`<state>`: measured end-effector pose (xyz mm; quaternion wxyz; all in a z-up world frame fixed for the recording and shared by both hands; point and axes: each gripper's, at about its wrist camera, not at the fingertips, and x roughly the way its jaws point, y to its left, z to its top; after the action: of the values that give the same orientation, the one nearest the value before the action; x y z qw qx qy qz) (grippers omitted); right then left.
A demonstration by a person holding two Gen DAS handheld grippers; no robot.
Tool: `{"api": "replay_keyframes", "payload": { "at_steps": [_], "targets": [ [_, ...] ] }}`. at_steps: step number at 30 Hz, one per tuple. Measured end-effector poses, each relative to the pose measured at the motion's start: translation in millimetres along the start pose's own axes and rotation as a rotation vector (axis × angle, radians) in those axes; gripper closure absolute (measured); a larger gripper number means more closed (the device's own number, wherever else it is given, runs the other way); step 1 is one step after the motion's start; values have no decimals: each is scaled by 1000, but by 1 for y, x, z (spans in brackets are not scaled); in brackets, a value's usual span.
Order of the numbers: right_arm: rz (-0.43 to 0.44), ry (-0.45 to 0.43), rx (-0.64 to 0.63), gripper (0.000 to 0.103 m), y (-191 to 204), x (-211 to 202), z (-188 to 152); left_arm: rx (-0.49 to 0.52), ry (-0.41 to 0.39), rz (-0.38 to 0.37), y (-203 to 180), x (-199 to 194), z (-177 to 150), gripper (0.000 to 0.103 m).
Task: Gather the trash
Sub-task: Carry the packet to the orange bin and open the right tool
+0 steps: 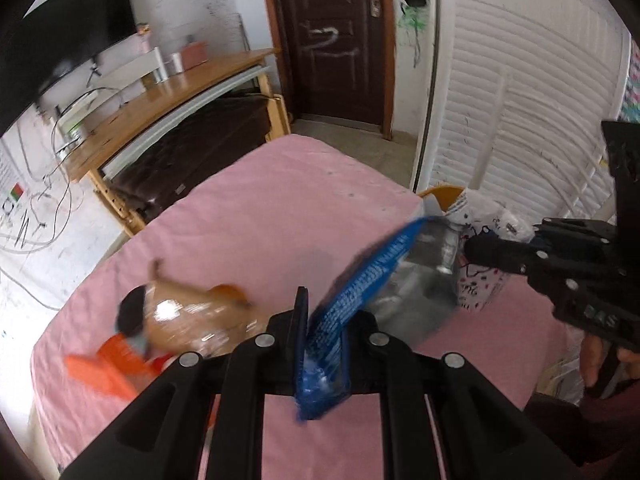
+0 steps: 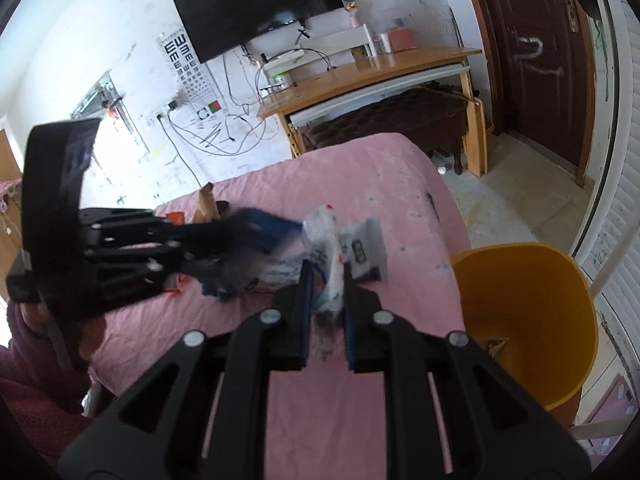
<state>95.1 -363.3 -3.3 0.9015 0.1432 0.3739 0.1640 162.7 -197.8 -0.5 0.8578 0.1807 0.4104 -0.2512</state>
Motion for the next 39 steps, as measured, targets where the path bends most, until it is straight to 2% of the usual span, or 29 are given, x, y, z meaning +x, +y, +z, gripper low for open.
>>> {"api": "replay_keyframes", "payload": {
  "at_steps": [5,8,15,19,26,33,37,39],
  "targets": [
    [0,-5,13,91,-9,-2,0,47,59,35,-23,36,9,93],
    [-31,-36,38,91,-22,-10,0,59,84,57,-29,50,11,93],
    [-95,-134,155,90,-77,-38,1,65,91,88,-32,55,16,93],
    [-174,-158,190,90,-105,-45,0,66,91,106,-36,55,20,93],
    [-224,-137,249,90,-142,-37,-9,64,72,114,-39,49,34,93],
    [-244,-95,247,90,-155,-13,-14,81,48,118,-49,46,54,93],
    [-256,-69,242,90,-163,-2,-19,97,62,115,-61,48,58,94],
    [-246,-65,249,90,-167,0,-21,123,67,132,-68,49,59,99]
  ]
}}
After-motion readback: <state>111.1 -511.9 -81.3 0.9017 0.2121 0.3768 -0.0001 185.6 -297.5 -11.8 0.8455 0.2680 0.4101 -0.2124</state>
